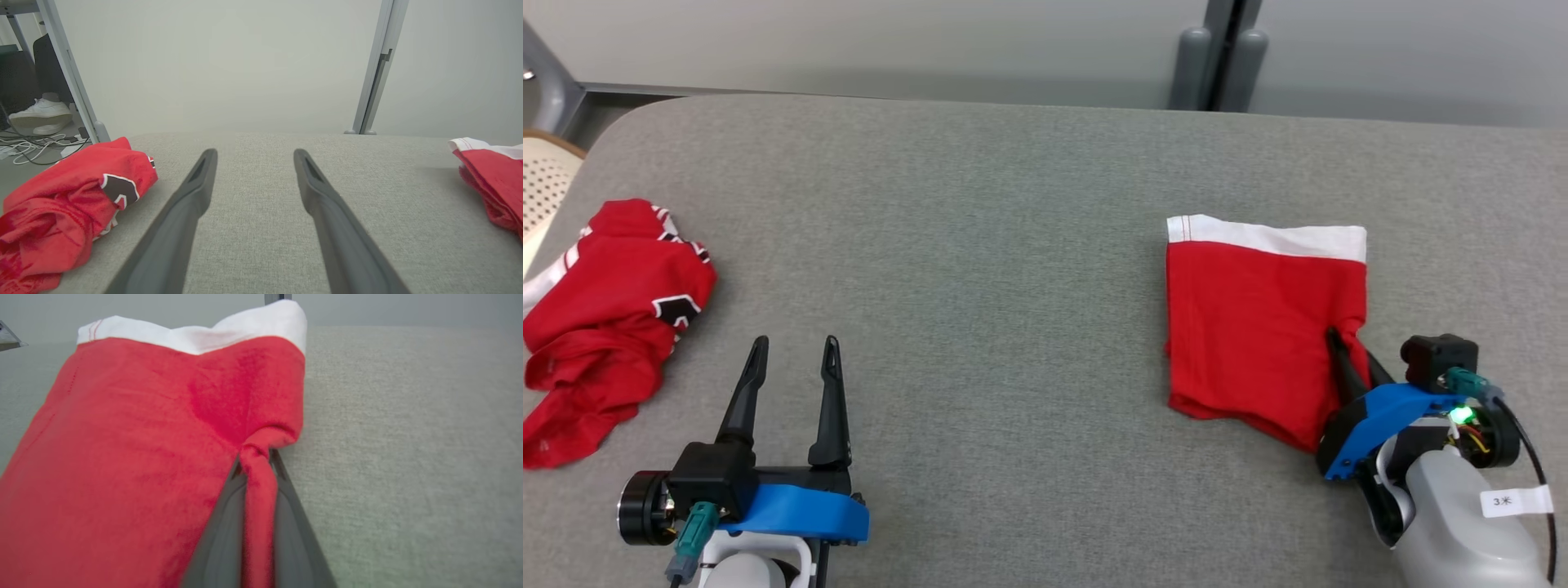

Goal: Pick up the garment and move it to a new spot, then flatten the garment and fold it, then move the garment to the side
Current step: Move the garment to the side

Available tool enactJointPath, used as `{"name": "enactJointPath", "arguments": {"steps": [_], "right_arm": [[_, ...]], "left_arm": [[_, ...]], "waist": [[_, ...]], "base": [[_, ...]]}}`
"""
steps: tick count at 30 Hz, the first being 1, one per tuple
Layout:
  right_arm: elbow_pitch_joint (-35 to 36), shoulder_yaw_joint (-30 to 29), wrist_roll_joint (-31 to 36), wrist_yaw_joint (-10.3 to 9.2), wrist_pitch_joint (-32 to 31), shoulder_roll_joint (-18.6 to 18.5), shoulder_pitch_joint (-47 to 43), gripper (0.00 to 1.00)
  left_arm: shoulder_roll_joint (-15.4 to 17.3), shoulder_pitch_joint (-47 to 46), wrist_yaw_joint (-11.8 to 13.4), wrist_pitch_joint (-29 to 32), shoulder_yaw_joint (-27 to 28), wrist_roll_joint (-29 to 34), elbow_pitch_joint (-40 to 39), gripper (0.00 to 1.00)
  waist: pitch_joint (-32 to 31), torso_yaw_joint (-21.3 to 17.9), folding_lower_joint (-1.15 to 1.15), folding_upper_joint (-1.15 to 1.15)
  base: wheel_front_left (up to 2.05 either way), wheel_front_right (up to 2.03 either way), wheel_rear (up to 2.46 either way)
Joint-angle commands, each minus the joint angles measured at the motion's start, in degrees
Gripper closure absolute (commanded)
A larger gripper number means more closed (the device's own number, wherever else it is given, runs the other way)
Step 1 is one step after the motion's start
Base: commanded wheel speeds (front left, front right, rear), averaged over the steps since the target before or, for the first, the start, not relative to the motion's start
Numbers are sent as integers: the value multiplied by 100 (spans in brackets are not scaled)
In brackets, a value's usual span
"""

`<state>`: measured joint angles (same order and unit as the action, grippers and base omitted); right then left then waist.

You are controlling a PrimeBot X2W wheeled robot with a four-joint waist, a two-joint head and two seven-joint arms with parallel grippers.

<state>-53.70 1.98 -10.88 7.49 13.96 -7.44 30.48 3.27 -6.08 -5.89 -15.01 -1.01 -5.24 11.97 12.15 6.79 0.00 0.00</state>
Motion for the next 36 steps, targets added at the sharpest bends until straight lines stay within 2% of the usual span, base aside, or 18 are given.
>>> {"name": "enactJointPath", "arguments": {"steps": [1,7,10,11,18,28,36], "right_arm": [[48,13,-52,1,57,-101,94,100],[291,31,-134,1,110,-383,92,100],[443,-3,-165,1,118,-479,62,100],[551,-33,-199,1,119,-527,13,100],[958,-330,-263,1,127,-614,-264,100],[1511,-543,-142,1,127,-519,-366,100],[1683,-386,73,1,85,-832,352,100]], "left_arm": [[12,-18,-17,-25,1,-6,-23,0],[50,-123,-46,-25,-4,28,-91,0],[90,-214,-59,-26,-21,68,-149,0],[134,-281,-68,-25,-21,81,-186,0],[276,-578,-104,-21,-57,128,-250,0],[346,-714,-110,-21,-78,142,-287,0],[416,-850,-117,-21,-63,146,-423,0]], "waist": [[6,-110,0,0],[161,-647,0,0],[303,-975,0,0],[411,-1190,0,0],[696,-1653,0,0],[833,-1697,0,0],[1120,-1559,0,0]], "base": [[0,0,0],[0,0,0],[0,0,0],[0,0,0],[0,0,0],[0,0,0],[0,0,0]]}}
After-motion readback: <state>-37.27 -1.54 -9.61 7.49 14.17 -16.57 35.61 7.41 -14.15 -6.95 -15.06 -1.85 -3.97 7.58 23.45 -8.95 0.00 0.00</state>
